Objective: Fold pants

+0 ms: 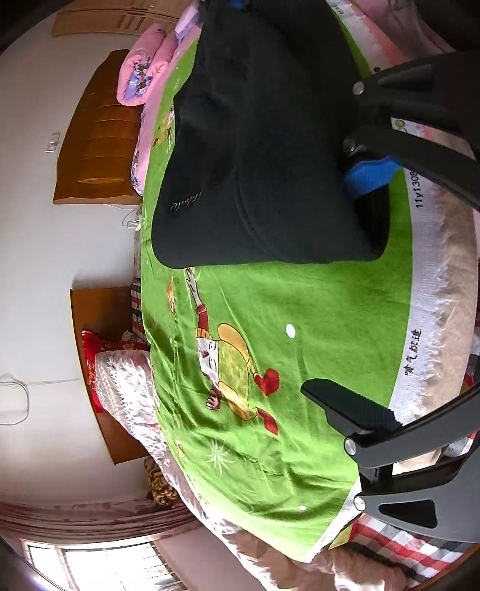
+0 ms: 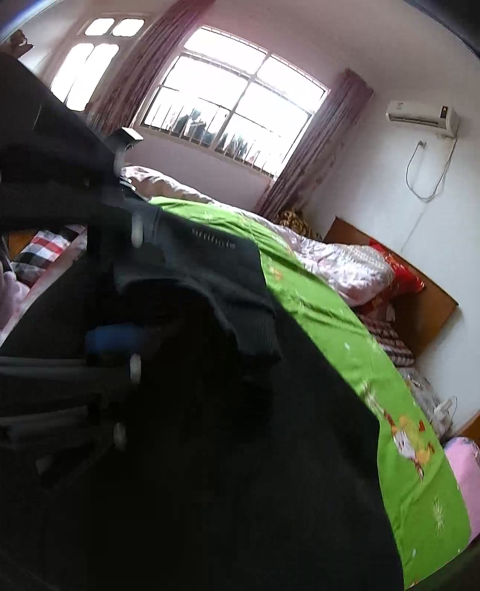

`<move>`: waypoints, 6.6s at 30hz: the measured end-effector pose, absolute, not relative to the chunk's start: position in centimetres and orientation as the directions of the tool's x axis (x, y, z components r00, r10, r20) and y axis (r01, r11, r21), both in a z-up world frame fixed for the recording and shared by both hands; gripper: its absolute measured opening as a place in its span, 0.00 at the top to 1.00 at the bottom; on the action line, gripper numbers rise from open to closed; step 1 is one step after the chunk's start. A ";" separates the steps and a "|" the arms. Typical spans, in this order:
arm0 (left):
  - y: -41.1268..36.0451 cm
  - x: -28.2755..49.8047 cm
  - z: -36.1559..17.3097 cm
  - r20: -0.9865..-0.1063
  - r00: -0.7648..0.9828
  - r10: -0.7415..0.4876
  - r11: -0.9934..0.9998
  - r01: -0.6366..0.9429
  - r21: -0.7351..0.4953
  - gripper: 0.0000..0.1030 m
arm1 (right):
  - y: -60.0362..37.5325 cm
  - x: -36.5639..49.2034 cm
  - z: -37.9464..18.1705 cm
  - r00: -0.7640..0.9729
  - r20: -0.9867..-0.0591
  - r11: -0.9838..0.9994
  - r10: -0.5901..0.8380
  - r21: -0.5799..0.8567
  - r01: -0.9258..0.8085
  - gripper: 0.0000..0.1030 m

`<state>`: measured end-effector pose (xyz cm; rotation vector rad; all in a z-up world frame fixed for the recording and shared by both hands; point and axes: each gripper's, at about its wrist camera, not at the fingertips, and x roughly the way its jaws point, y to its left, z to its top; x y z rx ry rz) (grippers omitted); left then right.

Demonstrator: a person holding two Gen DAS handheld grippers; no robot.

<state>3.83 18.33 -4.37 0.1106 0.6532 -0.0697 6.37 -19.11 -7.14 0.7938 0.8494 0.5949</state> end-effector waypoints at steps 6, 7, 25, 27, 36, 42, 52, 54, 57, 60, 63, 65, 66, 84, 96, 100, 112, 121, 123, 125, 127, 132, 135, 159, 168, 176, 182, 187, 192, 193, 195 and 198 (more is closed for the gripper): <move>18.4 3.7 -4.5 -0.607 0.794 -0.038 0.993 0.097 0.064 0.12 | -20.5 6.5 -8.0 0.470 -0.434 0.548 0.769 0.825 -0.135 0.04; 18.4 3.7 -4.5 -0.607 0.794 -0.038 0.993 0.097 0.065 0.11 | -19.9 6.7 -7.9 0.438 -0.466 0.571 0.769 0.809 -0.142 0.04; 16.6 2.7 -3.6 -0.581 0.814 -0.013 0.980 0.126 0.154 0.14 | -14.7 5.5 -4.8 0.585 -0.396 0.648 0.708 0.693 -0.316 0.64; 15.9 2.7 -3.5 -0.584 0.812 -0.016 0.979 0.132 0.156 0.14 | -15.6 5.3 -5.0 0.579 -0.413 0.659 0.703 0.684 -0.312 0.64; 15.5 3.2 -3.8 -0.620 0.784 0.010 0.975 0.129 0.179 0.13 | -17.0 6.8 -9.7 0.511 -0.485 0.654 0.709 0.723 -0.222 0.65; 15.8 0.1 -1.9 -0.649 0.754 -0.098 0.921 0.316 0.228 0.13 | -19.8 3.8 -7.6 0.577 -0.514 0.719 0.635 0.667 -0.196 0.19; 11.8 3.5 5.0 -0.544 0.782 -0.303 0.943 0.330 -0.049 0.02 | -14.3 2.3 -1.8 0.745 -0.528 0.913 0.408 0.232 -0.335 0.13; 9.1 5.7 3.0 -0.593 0.756 -0.277 0.943 0.333 -0.016 0.02 | -11.8 2.6 -3.0 0.737 -0.562 0.918 0.377 0.122 -0.377 0.13; 7.0 7.7 -0.8 -0.675 0.713 -0.189 0.950 0.307 0.058 0.02 | -9.7 2.8 -5.8 0.716 -0.643 0.932 0.271 -0.011 -0.363 0.13; 6.9 7.6 -3.4 -0.689 0.707 -0.157 0.949 0.302 0.094 0.02 | -10.7 2.5 -7.5 0.701 -0.639 0.927 0.317 0.053 -0.371 0.13; 7.2 7.4 -3.5 -0.682 0.713 -0.165 0.948 0.305 0.090 0.02 | -10.6 2.5 -7.5 0.701 -0.643 0.928 0.310 0.043 -0.371 0.13; 7.3 7.3 -3.6 -0.681 0.714 -0.164 0.949 0.302 0.089 0.01 | -10.4 2.5 -7.3 0.698 -0.647 0.929 0.308 0.046 -0.367 0.13; 7.3 7.3 -3.7 -0.679 0.715 -0.166 0.949 0.302 0.086 0.01 | -10.4 2.5 -7.3 0.697 -0.646 0.929 0.309 0.047 -0.368 0.13; 2.9 13.4 4.2 -0.676 0.714 -0.183 0.929 0.351 0.118 0.02 | -8.8 8.1 -3.6 0.606 -0.705 0.877 0.369 0.048 -0.478 0.10; 2.5 18.0 -2.0 -0.770 0.637 -0.030 0.930 0.300 0.211 0.01 | -8.6 8.7 -5.8 0.559 -0.769 0.890 0.310 0.028 -0.455 0.08; 2.4 18.1 -2.0 -0.769 0.638 -0.034 0.931 0.299 0.207 0.01 | -9.5 6.4 -4.0 0.640 -0.716 0.925 0.278 0.021 -0.379 0.08; 2.5 18.1 -2.3 -0.767 0.640 -0.036 0.938 0.287 0.196 0.01 | -11.5 1.4 -6.2 0.579 -0.706 0.893 0.407 0.174 -0.416 0.07; 2.6 17.1 -1.3 -0.723 0.691 0.002 0.948 0.229 0.222 0.02 | -18.6 -4.4 -5.2 0.696 -0.603 0.920 0.390 0.220 -0.325 0.07; 2.5 15.1 0.5 -0.675 0.738 -0.022 0.959 0.207 0.195 0.02 | -23.2 -6.7 -4.5 0.757 -0.545 0.927 0.360 0.301 -0.224 0.07; 1.5 12.4 2.3 -0.634 0.765 -0.114 0.959 0.252 0.132 0.02 | -28.4 -8.8 -4.6 0.809 -0.508 0.916 0.297 0.392 -0.090 0.07; -0.1 9.9 3.1 -0.613 0.767 -0.190 0.939 0.324 0.115 0.02 | -32.8 -10.8 -5.1 0.837 -0.479 0.873 0.263 0.488 0.005 0.07; -4.3 6.6 0.2 -0.686 0.684 -0.249 0.867 0.474 0.157 0.02 | -40.5 -14.3 -8.9 0.849 -0.467 0.709 0.248 0.684 0.169 0.06; -4.7 7.1 -2.8 -0.737 0.636 -0.227 0.860 0.486 0.155 0.01 | -41.9 -14.1 -10.4 0.859 -0.437 0.652 0.268 0.739 0.173 0.06; -2.5 7.7 -4.6 -0.726 0.587 -0.358 0.862 0.507 -0.015 0.01 | -43.6 -11.0 -10.8 0.887 -0.316 0.480 0.338 0.868 0.126 0.04; -2.5 7.7 -4.6 -0.725 0.588 -0.358 0.862 0.506 -0.016 0.01 | -40.6 -9.6 -9.6 0.812 -0.469 0.668 0.348 0.731 0.136 0.07; -2.7 7.5 -4.4 -0.724 0.590 -0.357 0.863 0.505 -0.014 0.01 | -39.2 -9.0 -9.1 0.814 -0.557 0.699 0.164 0.648 0.302 0.42; -2.5 7.6 -4.1 -0.722 0.591 -0.359 0.864 0.504 -0.016 0.01 | -41.2 -10.9 -10.8 0.888 -0.418 0.560 0.191 0.789 0.251 0.70; -2.4 7.6 -4.0 -0.722 0.592 -0.358 0.864 0.502 -0.017 0.01 | -40.5 -11.2 -8.7 0.943 -0.299 0.558 0.146 0.812 0.171 0.72; -2.0 7.6 -3.7 -0.723 0.577 -0.379 0.863 0.503 -0.050 0.01 | -36.2 -8.5 -2.2 0.955 -0.253 0.729 0.157 0.681 0.060 0.72; -1.5 7.5 -3.2 -0.718 0.570 -0.398 0.862 0.501 -0.080 0.03 | -34.8 -7.5 -0.8 0.953 -0.251 0.767 0.170 0.640 0.032 0.72; 0.1 7.0 -1.9 -0.680 0.577 -0.452 0.856 0.495 -0.149 0.08 | -30.7 -5.7 2.3 0.944 -0.253 0.850 0.212 0.524 -0.050 0.72; 3.8 6.3 0.7 -0.611 0.652 -0.449 0.879 0.444 -0.173 0.07 | -22.8 -3.2 4.6 0.902 -0.284 0.906 0.326 0.365 -0.213 0.72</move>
